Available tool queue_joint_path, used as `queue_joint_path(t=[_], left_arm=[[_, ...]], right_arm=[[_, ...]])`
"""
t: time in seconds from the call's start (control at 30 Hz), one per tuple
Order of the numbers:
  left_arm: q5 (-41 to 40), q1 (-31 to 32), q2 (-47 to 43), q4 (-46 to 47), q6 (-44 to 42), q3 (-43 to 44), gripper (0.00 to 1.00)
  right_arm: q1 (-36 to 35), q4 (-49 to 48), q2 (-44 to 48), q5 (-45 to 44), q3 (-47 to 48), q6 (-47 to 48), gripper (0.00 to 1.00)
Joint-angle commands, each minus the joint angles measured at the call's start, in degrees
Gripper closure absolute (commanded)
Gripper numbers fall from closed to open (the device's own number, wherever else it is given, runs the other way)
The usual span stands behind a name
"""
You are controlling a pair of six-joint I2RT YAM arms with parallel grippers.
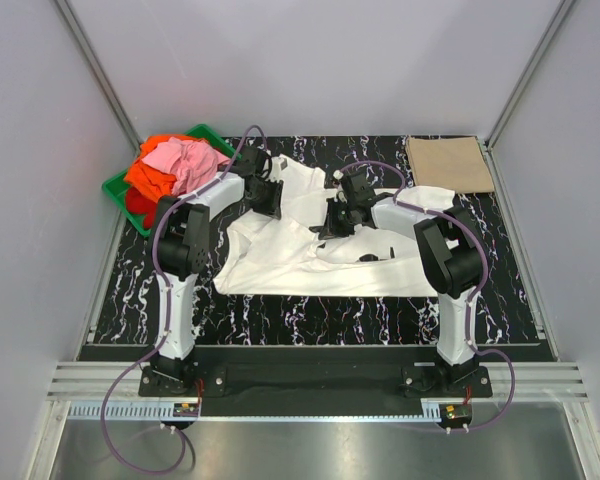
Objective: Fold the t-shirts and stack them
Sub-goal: Fold the tshirt
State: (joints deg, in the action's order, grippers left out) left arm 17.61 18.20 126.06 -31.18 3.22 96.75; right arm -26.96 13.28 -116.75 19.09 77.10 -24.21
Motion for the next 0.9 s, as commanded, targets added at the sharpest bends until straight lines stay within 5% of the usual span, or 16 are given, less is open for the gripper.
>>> queue_joint_path(t=[0.0,0.17,0.3,0.43,0.63,0.87], left_arm=[[2.17,0.0,-3.37,0.42,-1.11,1.69,0.77],[1.99,0.0,-2.84,0.42,-1.47,1.95,1.0],[2.08,0.0,-3.36,0.42,-1.11,2.57,1.0],[1.82,0.26,-3.8,0.33,-1.2,2.83,0.69],[3.22,0.88,-4.15,0.33,-1.99,1.87,0.75],[1.91,1.75,-4.68,0.33,-2.61,1.95,0.69]], right_arm=[[-0.29,-1.68,2.93,-0.2,0.33,-0.14,0.99],[-0.29,-1.77,2.58,-0.2,0.51,-0.4,1.0],[-0.29,-1.85,2.67,-0.2,0.86,-0.23,1.0],[-0.29,-1.85,2.32,-0.11,1.3,-0.05,1.0],[-0.37,-1.85,1.79,0.16,1.47,-0.4,1.0],[-0.29,-1.85,1.26,0.16,1.39,-0.31,1.0]])
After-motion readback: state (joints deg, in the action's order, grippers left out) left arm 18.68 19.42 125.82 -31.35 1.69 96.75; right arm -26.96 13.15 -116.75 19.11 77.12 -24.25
